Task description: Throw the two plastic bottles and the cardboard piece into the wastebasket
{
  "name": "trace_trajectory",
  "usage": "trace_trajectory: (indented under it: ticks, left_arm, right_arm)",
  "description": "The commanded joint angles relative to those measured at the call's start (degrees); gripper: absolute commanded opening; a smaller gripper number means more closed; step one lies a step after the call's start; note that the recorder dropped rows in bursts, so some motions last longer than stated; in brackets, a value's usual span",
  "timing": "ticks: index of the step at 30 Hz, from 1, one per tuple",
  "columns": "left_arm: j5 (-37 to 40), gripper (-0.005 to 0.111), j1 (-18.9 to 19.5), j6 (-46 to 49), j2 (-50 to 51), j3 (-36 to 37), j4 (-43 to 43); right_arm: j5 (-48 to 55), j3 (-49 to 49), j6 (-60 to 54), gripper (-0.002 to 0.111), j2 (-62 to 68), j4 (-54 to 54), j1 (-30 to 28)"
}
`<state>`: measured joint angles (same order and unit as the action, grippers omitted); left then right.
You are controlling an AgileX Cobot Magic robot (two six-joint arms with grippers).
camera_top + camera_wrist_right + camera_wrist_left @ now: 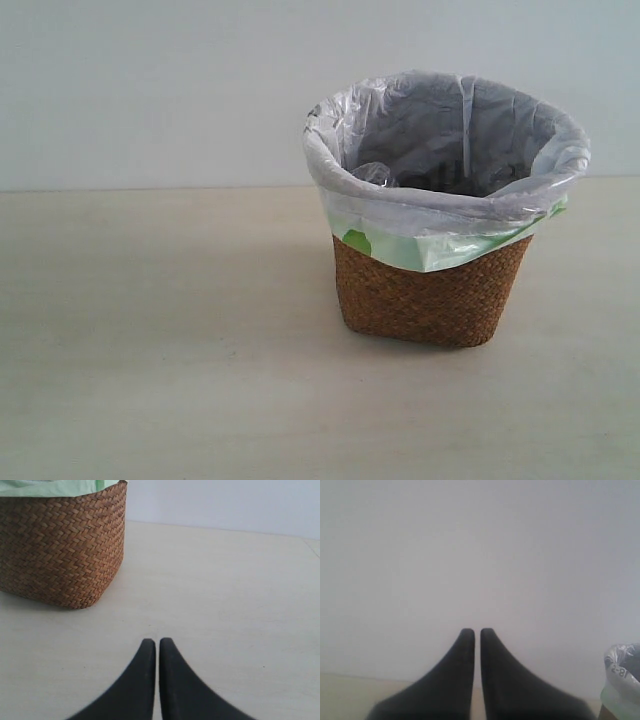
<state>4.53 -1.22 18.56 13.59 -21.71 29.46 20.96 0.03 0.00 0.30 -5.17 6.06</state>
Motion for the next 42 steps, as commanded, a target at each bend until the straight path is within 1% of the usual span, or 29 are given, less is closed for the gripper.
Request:
trace_trajectory:
  ticks: [1, 22, 27, 33, 35, 37, 39, 41, 42]
  left_arm:
    - [1.2, 0.004, 0.0, -1.0, -2.8, 1.9, 2.7]
    - [1.5, 0.004, 0.0, -1.0, -3.2, 2.0, 2.7]
    - [-0.2, 0.004, 0.0, -1.0, -3.6, 3.1, 2.0]
    - [-0.2, 0.004, 0.0, -1.0, -7.9, 7.1, -5.3]
    - [-0.2, 0.004, 0.0, -2.5, -9.4, 8.8, -8.7]
    - [-0.2, 0.004, 0.0, -8.5, -11.0, 10.4, -15.2]
    - [-0.2, 0.004, 0.0, -18.6, -12.4, 11.9, -23.4]
    - [-0.2, 0.004, 0.0, -27.0, -13.6, 13.3, -29.5]
    - [-0.2, 0.004, 0.0, -29.6, -13.6, 14.0, -31.6]
  right_arm:
    - [-0.2, 0.0, 0.0, 0.0, -0.3, 0.1, -0.3]
    - [-0.2, 0.0, 0.0, 0.0, -0.3, 0.1, -0.3]
    - [-0.2, 0.0, 0.0, 0.0, -0.3, 0.1, -0.3]
    - [-0.2, 0.0, 0.0, 0.0, -0.3, 0.1, -0.3]
    - [-0.2, 0.0, 0.0, 0.0, -0.3, 0.1, -0.3]
    - [-0.2, 0.0, 0.0, 0.0, -0.3, 0.1, -0.3]
    - [-0.2, 0.0, 0.0, 0.0, -0.3, 0.1, -0.3]
    - [-0.2, 0.0, 0.0, 0.0, -0.3, 0.1, -0.3]
    - [-0.2, 0.0, 0.0, 0.0, -0.3, 0.1, -0.3]
